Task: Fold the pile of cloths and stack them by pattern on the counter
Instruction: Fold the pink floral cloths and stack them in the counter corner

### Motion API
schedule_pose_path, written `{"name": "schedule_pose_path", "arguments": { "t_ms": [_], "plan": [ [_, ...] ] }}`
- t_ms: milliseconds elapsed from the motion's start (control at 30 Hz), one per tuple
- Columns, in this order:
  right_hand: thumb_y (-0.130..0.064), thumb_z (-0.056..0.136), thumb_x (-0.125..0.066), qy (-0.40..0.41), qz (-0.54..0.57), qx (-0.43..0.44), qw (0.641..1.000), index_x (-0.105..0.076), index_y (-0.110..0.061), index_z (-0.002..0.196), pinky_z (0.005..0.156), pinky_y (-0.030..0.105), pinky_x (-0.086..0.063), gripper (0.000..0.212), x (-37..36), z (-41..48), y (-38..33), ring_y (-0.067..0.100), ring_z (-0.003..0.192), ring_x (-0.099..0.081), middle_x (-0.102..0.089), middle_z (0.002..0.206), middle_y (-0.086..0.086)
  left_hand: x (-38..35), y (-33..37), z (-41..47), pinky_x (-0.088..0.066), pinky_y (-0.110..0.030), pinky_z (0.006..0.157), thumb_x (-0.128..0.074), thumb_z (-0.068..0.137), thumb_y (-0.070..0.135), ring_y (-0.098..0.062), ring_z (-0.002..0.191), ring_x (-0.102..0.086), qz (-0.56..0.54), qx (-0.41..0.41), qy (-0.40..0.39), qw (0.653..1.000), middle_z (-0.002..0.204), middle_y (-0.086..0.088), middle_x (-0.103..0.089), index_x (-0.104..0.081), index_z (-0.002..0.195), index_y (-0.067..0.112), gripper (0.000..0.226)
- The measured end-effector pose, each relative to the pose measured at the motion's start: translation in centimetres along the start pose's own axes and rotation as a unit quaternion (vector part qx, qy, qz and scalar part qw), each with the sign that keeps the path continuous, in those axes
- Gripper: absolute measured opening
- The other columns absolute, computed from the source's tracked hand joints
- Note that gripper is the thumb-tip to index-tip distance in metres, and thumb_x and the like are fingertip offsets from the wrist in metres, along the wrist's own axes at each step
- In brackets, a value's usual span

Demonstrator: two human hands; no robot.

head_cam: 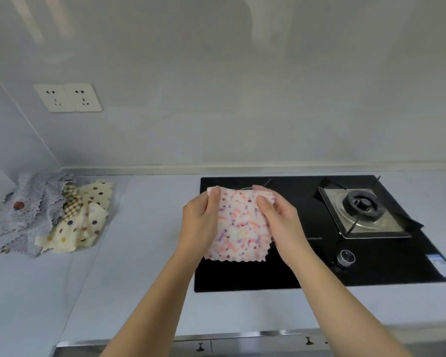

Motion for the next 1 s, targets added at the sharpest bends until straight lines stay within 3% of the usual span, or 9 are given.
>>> {"name": "schedule_pose_path", "arguments": {
  "t_ms": [200,333,400,500,567,667,767,867,1000],
  "plan": [
    [-0.017,0.095,-0.055,-0.037,-0.072,0.05,0.995,-0.061,-0.014,0.094,0.062,0.017,-0.051,0.007,9.0,-2.2,-1.8,-0.002,0.075,-0.063,-0.066,0.077,-0.017,-6.3,2.0,-3.9,-0.048,-0.04,0.066,-0.043,0.093,0.052,-0.025,0.07,-0.055,-0.035,-0.035,-0.054,0.997,0.078,-0.022,-0.055,-0.057,0.082,0.002,0.054],
    [-0.013,0.092,-0.061,-0.033,-0.068,0.056,0.996,-0.058,-0.007,0.09,0.064,0.02,-0.051,0.007,13.6,-2.8,-2.7,0.004,0.077,-0.061,-0.063,0.076,-0.012,-9.9,3.8,-5.1,-0.055,-0.049,0.084,-0.045,0.101,0.031,-0.022,0.094,-0.065,-0.043,-0.044,-0.082,0.995,0.094,-0.001,-0.068,-0.069,0.094,0.022,0.027],
    [-0.009,0.087,-0.067,-0.041,-0.065,0.05,0.996,-0.058,-0.013,0.098,0.066,0.021,-0.053,0.015,15.6,-2.7,-2.8,0.006,0.077,-0.063,-0.065,0.079,-0.011,-11.3,4.4,-5.0,-0.055,-0.045,0.085,-0.044,0.101,0.029,-0.017,0.094,-0.065,-0.036,-0.048,-0.099,0.993,0.096,0.004,-0.069,-0.069,0.095,0.024,0.026],
    [-0.009,0.079,-0.075,-0.094,-0.144,0.052,0.984,-0.055,-0.034,0.122,0.082,0.025,-0.054,0.053,17.9,-2.2,-2.9,0.008,0.092,-0.064,-0.067,0.098,-0.011,-13.4,4.7,-4.2,-0.053,-0.03,0.082,-0.043,0.102,0.023,-0.01,0.095,-0.064,0.0,-0.08,-0.151,0.985,0.098,0.01,-0.068,-0.069,0.1,0.023,0.026],
    [-0.018,0.078,-0.078,-0.127,-0.22,0.061,0.965,-0.057,-0.039,0.122,0.086,0.018,-0.049,0.053,19.0,-1.7,-3.0,0.004,0.098,-0.061,-0.064,0.103,-0.018,-14.7,4.7,-3.6,-0.048,-0.019,0.076,-0.042,0.102,0.027,-0.006,0.091,-0.063,0.036,-0.102,-0.195,0.975,0.094,0.013,-0.067,-0.068,0.097,0.022,0.027],
    [-0.026,0.082,-0.075,-0.132,-0.295,0.068,0.944,-0.066,-0.032,0.108,0.084,0.012,-0.046,0.029,21.0,-0.8,-2.9,-0.001,0.097,-0.061,-0.066,0.099,-0.022,-17.6,4.9,-2.5,-0.045,-0.022,0.066,-0.041,0.096,0.047,-0.009,0.073,-0.058,0.082,-0.149,-0.241,0.956,0.08,0.004,-0.063,-0.065,0.085,0.017,0.04],
    [-0.029,0.089,-0.067,-0.122,-0.32,0.075,0.936,-0.068,-0.022,0.093,0.076,0.02,-0.05,0.009,23.3,0.0,-2.4,0.007,0.084,-0.063,-0.067,0.087,-0.008,-20.9,4.9,-1.2,-0.043,-0.03,0.064,-0.036,0.092,0.052,-0.016,0.068,-0.056,0.103,-0.186,-0.257,0.943,0.073,-0.001,-0.059,-0.062,0.078,0.018,0.045],
    [-0.04,0.092,-0.056,-0.079,-0.335,0.076,0.936,-0.061,-0.019,0.082,0.068,0.037,-0.049,0.024,26.3,0.8,-2.1,0.018,0.071,-0.057,-0.059,0.075,0.0,-24.9,5.3,0.4,-0.042,-0.03,0.062,-0.035,0.091,0.054,-0.015,0.063,-0.053,0.089,-0.188,-0.263,0.942,0.07,-0.003,-0.058,-0.06,0.074,0.014,0.05],
    [-0.03,0.097,-0.053,-0.025,-0.308,0.071,0.949,-0.052,-0.015,0.072,0.054,0.02,-0.032,0.029,30.1,0.9,-1.6,0.006,0.055,-0.04,-0.046,0.061,-0.005,-29.8,6.0,1.0,-0.045,-0.031,0.066,-0.043,0.086,0.053,-0.019,0.07,-0.058,0.084,-0.185,-0.297,0.933,0.073,-0.004,-0.062,-0.062,0.077,0.014,0.044]
  ]
}}
Point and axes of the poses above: each hand's wrist, its own z-axis towards the middle knuckle, its own x-axis out of the back of the hand, y = z × x, the point moved 2 cm from there along z, towards the middle knuckle
